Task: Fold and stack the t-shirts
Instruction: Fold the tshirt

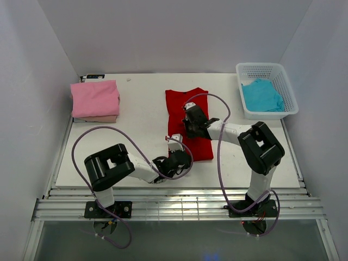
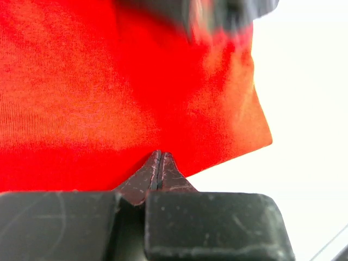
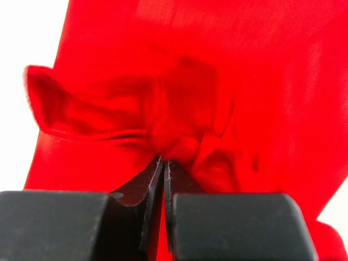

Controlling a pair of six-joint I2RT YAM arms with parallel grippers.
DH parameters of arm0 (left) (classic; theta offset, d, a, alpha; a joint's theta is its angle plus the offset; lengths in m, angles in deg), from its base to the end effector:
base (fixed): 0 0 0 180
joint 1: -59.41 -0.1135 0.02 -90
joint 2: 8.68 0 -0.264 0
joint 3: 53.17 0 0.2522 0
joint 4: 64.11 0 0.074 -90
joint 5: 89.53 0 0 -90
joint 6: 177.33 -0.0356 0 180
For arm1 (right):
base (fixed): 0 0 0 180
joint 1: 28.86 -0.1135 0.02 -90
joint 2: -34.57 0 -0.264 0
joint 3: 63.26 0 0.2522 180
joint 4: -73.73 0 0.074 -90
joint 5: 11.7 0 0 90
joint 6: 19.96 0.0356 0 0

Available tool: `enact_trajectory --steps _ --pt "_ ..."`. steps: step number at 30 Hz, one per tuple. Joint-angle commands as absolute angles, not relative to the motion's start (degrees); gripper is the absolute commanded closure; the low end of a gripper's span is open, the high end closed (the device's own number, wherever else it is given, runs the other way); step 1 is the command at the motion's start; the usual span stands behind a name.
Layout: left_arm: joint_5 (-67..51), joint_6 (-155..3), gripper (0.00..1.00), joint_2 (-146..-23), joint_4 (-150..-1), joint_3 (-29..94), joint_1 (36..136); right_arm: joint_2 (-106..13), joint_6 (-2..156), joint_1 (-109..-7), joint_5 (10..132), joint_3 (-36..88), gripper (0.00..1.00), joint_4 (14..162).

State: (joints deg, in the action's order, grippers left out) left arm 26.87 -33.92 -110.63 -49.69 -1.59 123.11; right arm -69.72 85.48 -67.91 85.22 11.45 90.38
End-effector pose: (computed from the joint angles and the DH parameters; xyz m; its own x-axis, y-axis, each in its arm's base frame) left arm 0.1565 -0.2810 0.1154 -0.6717 -0.2640 -0.6921 0.1747 0.8515 -0.4944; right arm 0.2979 0.2362 0.1659 -0.6898 -0.2193 -0.6900 -0.3911 0.9148 0.1003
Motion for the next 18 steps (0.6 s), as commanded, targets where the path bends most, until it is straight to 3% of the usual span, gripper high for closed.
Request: enact_trajectory --steps 1,8,15,16,18 --pt "23.41 -30.38 1.00 -113.09 -58.01 -6.18 126.46 -72.30 81.12 -66.92 93.76 19.20 0.92 93.63" --pt "24.38 -28.88 1.00 -112.48 -58.28 -8.56 129.02 -73.27 78.48 -65.95 101.41 24.42 0.92 94.78" --pt "28.41 -34.58 1.00 -106.60 -62.91 -4.79 129.37 -58.98 79.88 -66.04 102.20 15.83 0.92 94.69" --pt "30.34 -35.55 1.00 -105.63 -63.89 -3.91 129.37 -57.12 80.58 -66.04 102.20 14.67 0.91 95.13" --pt "32.37 -37.49 1.00 -102.74 -67.75 -1.01 129.37 -52.56 81.20 -66.04 101.33 11.34 0.79 97.40"
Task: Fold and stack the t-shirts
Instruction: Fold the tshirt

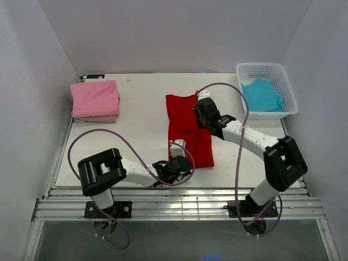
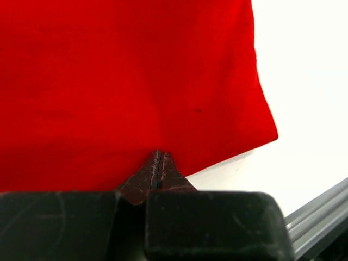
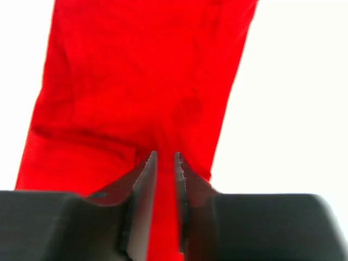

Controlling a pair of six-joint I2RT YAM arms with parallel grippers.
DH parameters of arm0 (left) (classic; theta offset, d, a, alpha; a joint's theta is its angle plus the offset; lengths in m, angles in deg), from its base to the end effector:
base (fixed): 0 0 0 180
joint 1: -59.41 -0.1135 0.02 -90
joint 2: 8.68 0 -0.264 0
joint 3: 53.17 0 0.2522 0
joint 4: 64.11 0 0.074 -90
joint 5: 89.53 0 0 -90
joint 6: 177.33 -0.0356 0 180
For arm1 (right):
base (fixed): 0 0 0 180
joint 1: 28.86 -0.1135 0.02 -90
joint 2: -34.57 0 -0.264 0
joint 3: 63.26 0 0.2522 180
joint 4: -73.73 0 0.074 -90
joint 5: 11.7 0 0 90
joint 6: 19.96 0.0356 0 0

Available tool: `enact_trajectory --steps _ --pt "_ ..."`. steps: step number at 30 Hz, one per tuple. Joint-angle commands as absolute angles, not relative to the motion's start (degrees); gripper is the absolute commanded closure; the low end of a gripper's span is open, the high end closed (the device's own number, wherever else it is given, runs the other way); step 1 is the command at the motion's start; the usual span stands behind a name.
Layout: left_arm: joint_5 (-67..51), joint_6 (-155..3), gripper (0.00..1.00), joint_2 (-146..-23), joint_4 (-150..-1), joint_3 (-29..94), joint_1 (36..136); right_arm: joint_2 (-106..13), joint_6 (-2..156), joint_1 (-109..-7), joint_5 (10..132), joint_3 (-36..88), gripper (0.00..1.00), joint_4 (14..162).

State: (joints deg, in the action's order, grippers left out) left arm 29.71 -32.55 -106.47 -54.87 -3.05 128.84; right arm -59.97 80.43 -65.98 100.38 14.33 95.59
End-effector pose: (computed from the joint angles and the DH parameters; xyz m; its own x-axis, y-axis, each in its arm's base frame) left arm 0.1245 -0.2822 0.1233 -0.6835 -0.2075 -0.6998 0.2152 0.8588 -0.4649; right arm 0.2995 0.2099 0.2361 -0.5503 -0.2069 -0.8089 -0.2302 0.9689 -0.0912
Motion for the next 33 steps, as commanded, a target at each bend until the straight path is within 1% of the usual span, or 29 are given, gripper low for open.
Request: enact_trajectory --steps 1,2,3,4,5,6,8,10,14,19,23,33 --pt "35.34 -37.50 1.00 -101.76 -69.68 0.04 129.37 -51.14 82.42 -66.04 100.98 10.19 0.72 98.29" --pt "36.67 -37.50 0.96 -100.97 -73.44 2.31 129.37 -48.95 82.87 -66.04 99.23 8.87 0.59 98.82" --pt "37.55 -38.11 0.87 -100.09 -74.87 3.12 129.37 -48.05 83.31 -66.04 98.17 7.47 0.54 99.35" --pt "38.52 -38.46 0.69 -98.43 -75.93 3.74 129.46 -47.09 84.01 -66.04 97.03 4.58 0.50 99.79" --pt "39.92 -38.81 0.61 -97.46 -77.25 4.00 129.46 -45.43 85.50 -66.04 94.58 3.07 0.45 99.62" --pt "40.46 -38.90 0.52 -96.58 -77.61 3.92 129.46 -44.71 86.38 -66.04 93.51 1.49 0.44 99.62" --pt "42.73 -37.85 0.42 -94.64 -81.98 3.66 129.37 -42.17 88.75 -66.39 90.10 -3.51 0.41 97.60" --pt "43.54 -36.09 0.40 -94.02 -84.28 2.87 129.28 -40.76 90.07 -66.83 88.42 -7.81 0.40 95.76" --pt "42.49 -34.60 0.39 -93.67 -85.70 0.32 129.28 -38.04 92.28 -67.53 87.79 -12.13 0.39 94.79" --pt "41.34 -33.54 0.38 -92.35 -83.33 -3.99 129.28 -35.75 94.12 -68.23 88.93 -14.60 0.39 95.40" --pt "41.69 -32.75 0.38 -92.43 -84.11 -4.78 129.20 -34.25 94.91 -68.32 89.37 -16.19 0.39 95.75" --pt "39.59 -32.57 0.38 -94.98 -79.98 -6.80 129.02 -33.11 98.25 -69.55 91.22 -19.88 0.40 96.54"
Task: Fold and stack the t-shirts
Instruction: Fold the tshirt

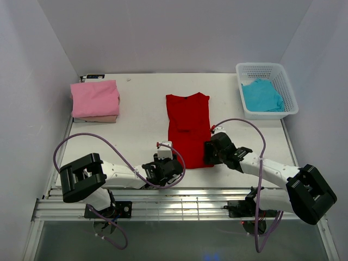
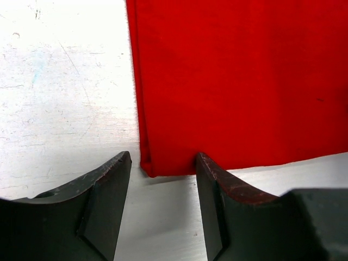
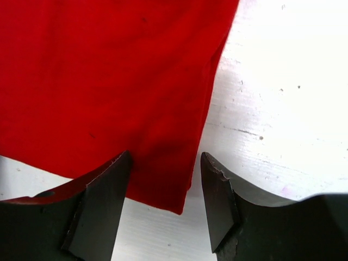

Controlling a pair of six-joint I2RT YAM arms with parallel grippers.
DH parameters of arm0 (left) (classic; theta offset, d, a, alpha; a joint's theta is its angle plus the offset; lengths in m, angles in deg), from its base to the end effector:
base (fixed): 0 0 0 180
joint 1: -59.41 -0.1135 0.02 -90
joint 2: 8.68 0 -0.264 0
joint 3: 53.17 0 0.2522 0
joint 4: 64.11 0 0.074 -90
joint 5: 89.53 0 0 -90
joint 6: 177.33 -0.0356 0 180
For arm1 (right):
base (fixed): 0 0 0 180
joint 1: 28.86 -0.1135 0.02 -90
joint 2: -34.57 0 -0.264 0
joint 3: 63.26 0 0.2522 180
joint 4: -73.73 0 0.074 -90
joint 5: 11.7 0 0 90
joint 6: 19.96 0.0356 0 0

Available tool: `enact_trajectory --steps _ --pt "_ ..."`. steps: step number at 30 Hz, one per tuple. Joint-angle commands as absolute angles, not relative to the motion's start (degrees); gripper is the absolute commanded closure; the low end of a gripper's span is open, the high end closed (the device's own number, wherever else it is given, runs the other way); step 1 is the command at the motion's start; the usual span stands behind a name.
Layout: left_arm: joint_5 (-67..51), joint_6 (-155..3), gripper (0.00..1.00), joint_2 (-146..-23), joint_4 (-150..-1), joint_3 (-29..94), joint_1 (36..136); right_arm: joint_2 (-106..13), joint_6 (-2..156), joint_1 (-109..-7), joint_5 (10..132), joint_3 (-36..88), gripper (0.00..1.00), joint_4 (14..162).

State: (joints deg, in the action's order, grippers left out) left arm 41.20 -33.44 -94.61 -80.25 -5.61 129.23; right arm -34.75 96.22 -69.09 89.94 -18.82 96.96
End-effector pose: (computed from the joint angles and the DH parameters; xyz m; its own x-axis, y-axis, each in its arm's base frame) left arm 0.1107 -0.2338 0.1381 -0.6346 -0.0481 -0.7714 0.1152 0.9810 -0.1559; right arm 0.1789 0.1419 0.1733 -0.7437 -0.0632 -0.6655 -0.2246 0.9613 0.1598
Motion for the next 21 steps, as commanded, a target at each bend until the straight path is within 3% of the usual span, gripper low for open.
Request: enact_trajectory --steps 1,15,21 --pt "39.59 -32.40 0.38 -95.16 -79.90 -6.89 129.02 -33.02 98.43 -69.73 91.22 -20.23 0.40 96.54" --pt "39.15 -30.64 0.43 -97.53 -80.25 -7.59 128.84 -36.44 101.95 -74.12 93.59 -22.26 0.42 95.93" --pt "38.35 -30.29 0.56 -98.94 -79.54 -8.12 128.49 -38.90 102.82 -75.88 95.08 -20.94 0.44 96.71"
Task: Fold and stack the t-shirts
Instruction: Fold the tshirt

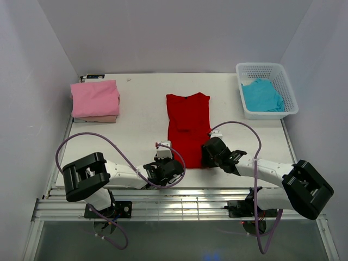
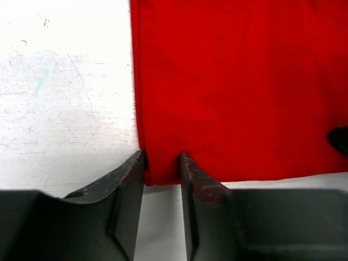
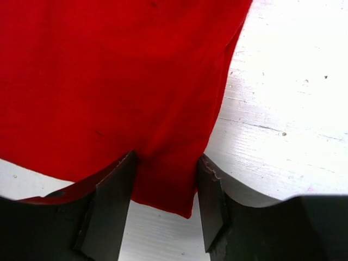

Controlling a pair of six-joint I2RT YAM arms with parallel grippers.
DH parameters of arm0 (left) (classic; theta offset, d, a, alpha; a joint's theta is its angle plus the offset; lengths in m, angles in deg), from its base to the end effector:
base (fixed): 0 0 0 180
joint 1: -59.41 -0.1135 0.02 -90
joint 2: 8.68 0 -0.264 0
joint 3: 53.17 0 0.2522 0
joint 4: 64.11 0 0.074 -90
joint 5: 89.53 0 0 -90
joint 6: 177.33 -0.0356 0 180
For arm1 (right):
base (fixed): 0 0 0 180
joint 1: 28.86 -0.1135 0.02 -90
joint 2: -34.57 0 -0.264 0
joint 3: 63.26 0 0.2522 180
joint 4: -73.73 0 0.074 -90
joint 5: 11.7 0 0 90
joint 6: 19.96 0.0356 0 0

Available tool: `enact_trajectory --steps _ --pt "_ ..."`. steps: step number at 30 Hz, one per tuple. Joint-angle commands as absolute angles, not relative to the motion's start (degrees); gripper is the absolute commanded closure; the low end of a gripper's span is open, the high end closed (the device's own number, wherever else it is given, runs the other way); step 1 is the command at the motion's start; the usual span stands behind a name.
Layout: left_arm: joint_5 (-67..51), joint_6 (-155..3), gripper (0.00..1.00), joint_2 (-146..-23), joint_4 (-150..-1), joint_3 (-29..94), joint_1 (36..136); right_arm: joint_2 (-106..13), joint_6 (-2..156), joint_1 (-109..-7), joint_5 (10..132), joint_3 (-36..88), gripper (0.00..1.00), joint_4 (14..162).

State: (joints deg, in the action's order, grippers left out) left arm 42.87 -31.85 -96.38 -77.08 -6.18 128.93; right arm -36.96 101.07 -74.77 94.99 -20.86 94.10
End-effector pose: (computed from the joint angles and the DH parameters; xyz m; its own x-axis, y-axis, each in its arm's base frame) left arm 0.1134 -0.2351 0.1320 -0.6146 -0.0934 -0.7833 0.0806 0.9803 -0.1801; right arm 0.1652 0.1558 0.1589 -0.7411 -0.0554 -0.6691 -0.2056 0.9674 0.1476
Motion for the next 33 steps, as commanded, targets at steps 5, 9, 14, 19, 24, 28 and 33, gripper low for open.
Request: enact_trajectory --steps 5,9,14,19,24,28,33 --pt "38.36 -29.15 0.86 -100.25 -81.13 -7.95 127.97 -38.82 103.26 -76.32 96.05 -20.50 0.72 97.86" --pt "37.83 -29.32 1.00 -102.19 -80.60 -8.38 127.79 -38.82 104.23 -77.72 96.67 -20.41 0.92 99.53" --pt "35.54 -26.61 1.00 -101.58 -79.28 -11.54 128.66 -38.20 107.74 -81.41 98.69 -20.93 0.92 103.13" --pt "37.38 -24.05 1.00 -95.27 -84.18 -12.61 132.44 -36.89 112.49 -86.95 101.05 -20.50 0.92 107.25" --pt "42.30 -29.21 1.00 -88.32 -87.63 -8.13 132.89 -35.65 113.29 -88.80 107.55 -15.93 0.92 111.39" --pt "47.05 -35.64 1.00 -85.67 -86.23 -4.35 132.01 -37.85 111.27 -88.71 113.61 -9.62 0.92 112.45" --pt "46.09 -43.11 1.00 -86.54 -80.09 -2.50 127.63 -42.59 109.07 -87.92 117.40 -3.10 0.92 113.06"
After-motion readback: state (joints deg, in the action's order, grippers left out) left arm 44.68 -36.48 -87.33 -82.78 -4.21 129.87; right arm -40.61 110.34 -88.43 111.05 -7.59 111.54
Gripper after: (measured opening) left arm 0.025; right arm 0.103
